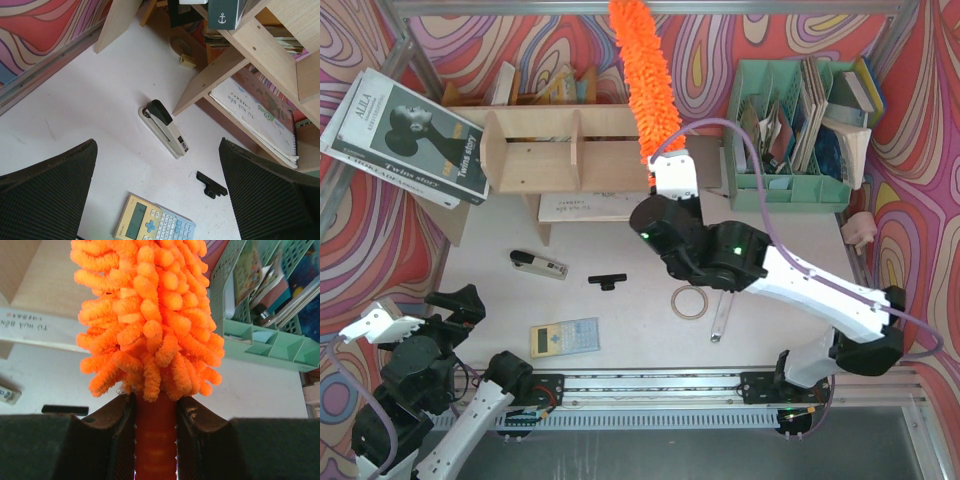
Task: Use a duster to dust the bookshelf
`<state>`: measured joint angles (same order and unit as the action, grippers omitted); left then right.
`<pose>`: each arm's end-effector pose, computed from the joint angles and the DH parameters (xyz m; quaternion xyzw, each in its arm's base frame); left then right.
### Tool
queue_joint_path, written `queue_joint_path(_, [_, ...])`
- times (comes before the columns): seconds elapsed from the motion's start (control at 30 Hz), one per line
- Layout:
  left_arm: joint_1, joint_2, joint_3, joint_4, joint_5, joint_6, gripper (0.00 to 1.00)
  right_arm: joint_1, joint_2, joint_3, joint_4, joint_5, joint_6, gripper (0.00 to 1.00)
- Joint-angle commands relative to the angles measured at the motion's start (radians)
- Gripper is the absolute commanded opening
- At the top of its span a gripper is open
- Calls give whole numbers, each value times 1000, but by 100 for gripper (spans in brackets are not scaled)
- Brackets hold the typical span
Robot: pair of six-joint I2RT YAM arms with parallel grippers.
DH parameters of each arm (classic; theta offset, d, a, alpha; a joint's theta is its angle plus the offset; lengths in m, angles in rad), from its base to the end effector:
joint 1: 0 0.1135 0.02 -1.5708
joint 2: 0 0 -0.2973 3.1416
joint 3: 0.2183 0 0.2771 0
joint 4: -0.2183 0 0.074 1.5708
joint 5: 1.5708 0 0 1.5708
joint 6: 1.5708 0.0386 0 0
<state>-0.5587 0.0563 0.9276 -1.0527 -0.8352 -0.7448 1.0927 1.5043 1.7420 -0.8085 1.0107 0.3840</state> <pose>-0.0275 0.0509 0.3578 -0.3237 0.6751 -0.1072 0.6542 0.1802 0.2767 0.4811 -0.0488 0.8007 -0.0319 0.5962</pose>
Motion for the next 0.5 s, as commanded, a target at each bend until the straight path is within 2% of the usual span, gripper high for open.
queue_joint_path(0.0, [-7,10,-4,-13,-14,0,98,-4,-92,9,158,95,-137,0])
queue_joint_path(0.23, [-7,7,-3,-12,-16,-2,98,-15,-143,-81,119,72,-199,0])
queue_joint_path(0.47, [-7,8,-2,-15,-15,-1,98,-43,-100,-116,35,32,-116,0])
